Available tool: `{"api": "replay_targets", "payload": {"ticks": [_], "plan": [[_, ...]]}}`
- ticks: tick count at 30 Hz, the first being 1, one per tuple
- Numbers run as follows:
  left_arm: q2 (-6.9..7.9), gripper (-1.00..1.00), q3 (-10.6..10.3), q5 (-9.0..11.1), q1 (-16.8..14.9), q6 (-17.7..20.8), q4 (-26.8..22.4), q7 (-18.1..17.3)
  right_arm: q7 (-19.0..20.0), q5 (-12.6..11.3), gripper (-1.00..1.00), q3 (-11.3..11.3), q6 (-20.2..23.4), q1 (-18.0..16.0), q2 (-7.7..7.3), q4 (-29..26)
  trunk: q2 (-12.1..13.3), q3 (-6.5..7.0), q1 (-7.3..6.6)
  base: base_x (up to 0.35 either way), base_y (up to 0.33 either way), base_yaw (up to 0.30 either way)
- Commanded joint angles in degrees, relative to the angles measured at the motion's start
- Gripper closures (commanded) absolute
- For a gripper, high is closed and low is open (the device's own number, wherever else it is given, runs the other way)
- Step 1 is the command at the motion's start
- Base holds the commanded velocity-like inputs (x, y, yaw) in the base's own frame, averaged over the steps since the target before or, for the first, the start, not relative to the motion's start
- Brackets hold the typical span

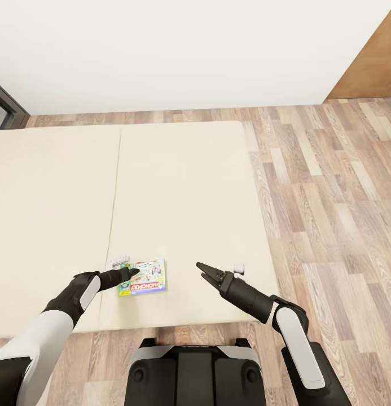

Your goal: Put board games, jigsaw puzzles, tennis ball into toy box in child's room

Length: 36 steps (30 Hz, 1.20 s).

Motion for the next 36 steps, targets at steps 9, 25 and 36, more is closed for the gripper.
{"api": "replay_targets", "payload": {"ticks": [9,25,36], "plan": [[-0.05,-1.0,0.3,0.3,0.0,0.5,-0.1,-0.1,0.2,0.1,-1.0,-0.1,0.2,0.0,0.03,0.0,-0.1,-0.06,0.03,0.0,-0.016,0.0],[-0.1,-1.0,0.3,0.2,0.0,0.5,-0.1,-0.1,0.2,0.1,-1.0,-0.1,0.2,0.0,0.03,0.0,-0.1,-0.06,0.03,0.0,-0.165,0.0],[-0.4,-1.0,0.3,0.2,0.0,0.5,-0.1,-0.1,0.2,0.1,-1.0,-0.1,0.2,0.0,0.03,0.0,-0.1,-0.06,0.03,0.0,-0.191,0.0]]}}
